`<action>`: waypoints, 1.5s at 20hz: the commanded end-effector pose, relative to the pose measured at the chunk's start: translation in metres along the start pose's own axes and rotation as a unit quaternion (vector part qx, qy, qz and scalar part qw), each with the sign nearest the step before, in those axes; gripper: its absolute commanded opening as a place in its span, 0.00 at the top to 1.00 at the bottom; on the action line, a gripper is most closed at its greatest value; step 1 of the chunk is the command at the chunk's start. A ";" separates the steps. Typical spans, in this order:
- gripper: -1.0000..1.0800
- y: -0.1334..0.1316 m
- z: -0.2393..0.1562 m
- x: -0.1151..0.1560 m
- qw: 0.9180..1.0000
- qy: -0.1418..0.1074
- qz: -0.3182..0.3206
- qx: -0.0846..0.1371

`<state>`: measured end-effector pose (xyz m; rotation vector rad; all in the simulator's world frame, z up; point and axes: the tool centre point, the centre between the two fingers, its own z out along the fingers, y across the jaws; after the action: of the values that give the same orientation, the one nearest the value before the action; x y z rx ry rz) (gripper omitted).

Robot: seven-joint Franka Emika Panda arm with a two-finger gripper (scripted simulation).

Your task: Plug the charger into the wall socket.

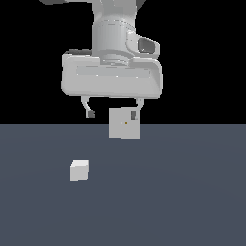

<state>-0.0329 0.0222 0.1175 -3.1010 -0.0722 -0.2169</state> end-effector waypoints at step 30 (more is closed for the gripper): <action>0.04 -0.059 0.053 -0.037 0.988 0.121 -0.096 0.011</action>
<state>-0.0654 0.0813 0.0623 -3.0174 -0.3614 -0.5871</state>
